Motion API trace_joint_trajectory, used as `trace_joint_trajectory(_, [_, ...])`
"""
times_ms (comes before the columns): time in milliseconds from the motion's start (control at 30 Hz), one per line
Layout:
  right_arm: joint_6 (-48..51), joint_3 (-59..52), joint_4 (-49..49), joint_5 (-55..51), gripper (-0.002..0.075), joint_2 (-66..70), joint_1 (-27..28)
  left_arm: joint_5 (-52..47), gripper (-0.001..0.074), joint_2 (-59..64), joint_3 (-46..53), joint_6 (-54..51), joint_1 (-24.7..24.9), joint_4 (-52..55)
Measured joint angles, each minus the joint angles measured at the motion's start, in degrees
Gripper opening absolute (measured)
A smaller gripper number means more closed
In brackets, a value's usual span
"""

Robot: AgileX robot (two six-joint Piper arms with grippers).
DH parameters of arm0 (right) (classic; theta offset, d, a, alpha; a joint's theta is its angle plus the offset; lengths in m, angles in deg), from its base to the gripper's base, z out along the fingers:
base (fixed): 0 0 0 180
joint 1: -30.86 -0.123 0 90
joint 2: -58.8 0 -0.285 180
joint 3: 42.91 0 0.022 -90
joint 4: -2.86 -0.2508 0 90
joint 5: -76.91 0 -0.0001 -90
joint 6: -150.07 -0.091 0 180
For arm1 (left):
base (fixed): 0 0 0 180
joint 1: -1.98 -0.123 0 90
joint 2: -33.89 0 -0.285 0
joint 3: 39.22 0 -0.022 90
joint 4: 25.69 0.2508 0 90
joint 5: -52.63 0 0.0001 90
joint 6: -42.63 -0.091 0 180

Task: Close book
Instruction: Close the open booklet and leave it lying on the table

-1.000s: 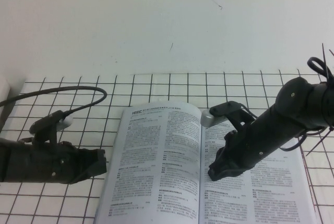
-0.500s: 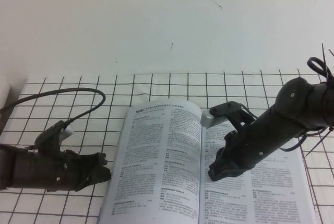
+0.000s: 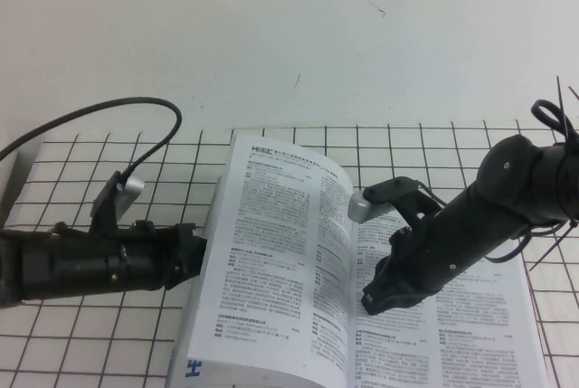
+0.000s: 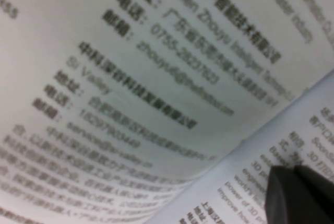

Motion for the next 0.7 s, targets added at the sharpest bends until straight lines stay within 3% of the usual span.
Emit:
trace_joint_trajectory(333, [-0.22,0.0,0.0,0.24,-0.0003,0.13,0.0,-1.82,-0.0004,-6.88,-0.5,0.0,3.55,-0.26])
trace_joint_trajectory(700, [-1.03,-0.64,0.88,0.92,-0.0003,-5.78,1.83,-2.53,-0.0004,-8.41,-7.88,2.06,16.48,0.06])
